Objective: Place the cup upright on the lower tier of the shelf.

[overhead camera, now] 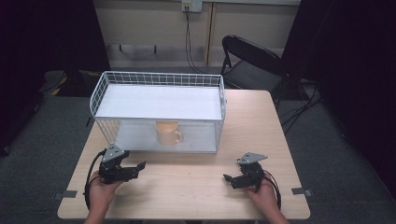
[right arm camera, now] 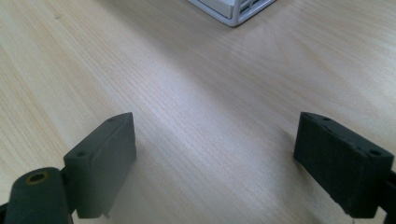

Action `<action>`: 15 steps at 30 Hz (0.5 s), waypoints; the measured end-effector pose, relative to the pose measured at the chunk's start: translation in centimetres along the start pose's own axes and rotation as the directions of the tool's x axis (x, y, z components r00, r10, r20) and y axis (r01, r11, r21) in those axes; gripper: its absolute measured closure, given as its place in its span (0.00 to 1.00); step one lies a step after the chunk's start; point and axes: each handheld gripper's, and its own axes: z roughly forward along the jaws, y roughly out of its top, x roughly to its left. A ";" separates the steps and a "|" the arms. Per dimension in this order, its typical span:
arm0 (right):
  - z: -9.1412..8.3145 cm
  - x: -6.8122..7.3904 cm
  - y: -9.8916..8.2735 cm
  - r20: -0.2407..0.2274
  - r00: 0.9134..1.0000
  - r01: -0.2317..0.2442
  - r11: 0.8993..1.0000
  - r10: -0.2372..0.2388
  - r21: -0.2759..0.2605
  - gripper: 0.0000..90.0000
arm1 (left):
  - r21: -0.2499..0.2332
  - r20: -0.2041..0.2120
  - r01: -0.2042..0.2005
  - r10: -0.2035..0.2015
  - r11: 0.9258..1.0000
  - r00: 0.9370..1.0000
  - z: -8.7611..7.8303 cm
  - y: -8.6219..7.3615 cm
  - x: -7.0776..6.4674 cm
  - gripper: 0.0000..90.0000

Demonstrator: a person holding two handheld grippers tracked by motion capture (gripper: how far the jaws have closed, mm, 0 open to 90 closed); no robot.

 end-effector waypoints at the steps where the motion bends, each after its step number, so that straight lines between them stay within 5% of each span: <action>1: 0.0 0.0 0.0 0.000 1.000 -0.001 1.000 0.001 0.000 0.14 | -0.003 0.000 0.004 -0.004 1.000 1.000 0.0 -0.1 0.1 0.21; 15: 0.0 0.0 0.0 0.000 1.000 0.000 1.000 0.000 0.000 0.14 | 0.003 0.006 0.027 -0.027 1.000 1.000 -1.4 -1.9 1.8 0.22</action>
